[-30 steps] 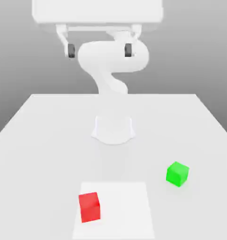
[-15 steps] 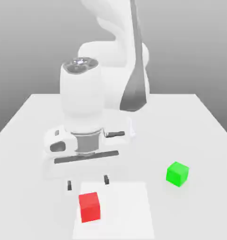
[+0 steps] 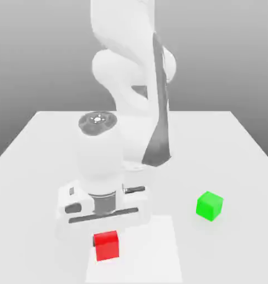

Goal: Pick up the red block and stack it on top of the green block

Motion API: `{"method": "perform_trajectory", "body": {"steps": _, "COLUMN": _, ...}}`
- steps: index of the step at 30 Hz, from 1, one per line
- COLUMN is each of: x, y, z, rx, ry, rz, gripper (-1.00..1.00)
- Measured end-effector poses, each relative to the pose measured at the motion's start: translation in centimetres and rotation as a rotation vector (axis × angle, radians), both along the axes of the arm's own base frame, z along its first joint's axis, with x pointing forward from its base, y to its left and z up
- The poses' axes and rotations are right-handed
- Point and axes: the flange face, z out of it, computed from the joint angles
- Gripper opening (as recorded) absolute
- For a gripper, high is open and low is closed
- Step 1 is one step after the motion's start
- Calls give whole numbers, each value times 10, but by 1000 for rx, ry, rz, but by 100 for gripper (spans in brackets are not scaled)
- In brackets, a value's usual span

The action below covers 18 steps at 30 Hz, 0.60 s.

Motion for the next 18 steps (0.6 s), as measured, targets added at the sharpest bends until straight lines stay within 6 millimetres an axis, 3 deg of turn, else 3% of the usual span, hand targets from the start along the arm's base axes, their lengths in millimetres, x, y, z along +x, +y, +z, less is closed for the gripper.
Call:
{"method": "perform_trajectory", "body": {"steps": 2, "x": -2, "y": 9, "z": 20, "rx": 5, "ry": 1, "rz": 23, "gripper": -100}}
{"method": "perform_trajectory", "body": {"steps": 4, "x": -12, "y": 76, "z": 30, "rx": 21, "ry": 2, "rz": 202, "gripper": -100}}
{"method": "perform_trajectory", "body": {"steps": 7, "x": -46, "y": 162, "z": 43, "rx": 35, "ry": 3, "rz": 466, "gripper": -100}}
{"method": "perform_trajectory", "body": {"steps": 12, "x": -124, "y": 249, "z": 58, "rx": 17, "ry": 3, "rz": 844, "gripper": -100}}
{"method": "perform_trajectory", "body": {"steps": 14, "x": -144, "y": 265, "z": 52, "rx": 4, "ry": 2, "rz": 935, "gripper": -100}}
{"method": "perform_trajectory", "body": {"steps": 18, "x": -150, "y": 271, "z": 20, "rx": -2, "ry": 2, "rz": 964, "gripper": -100}}
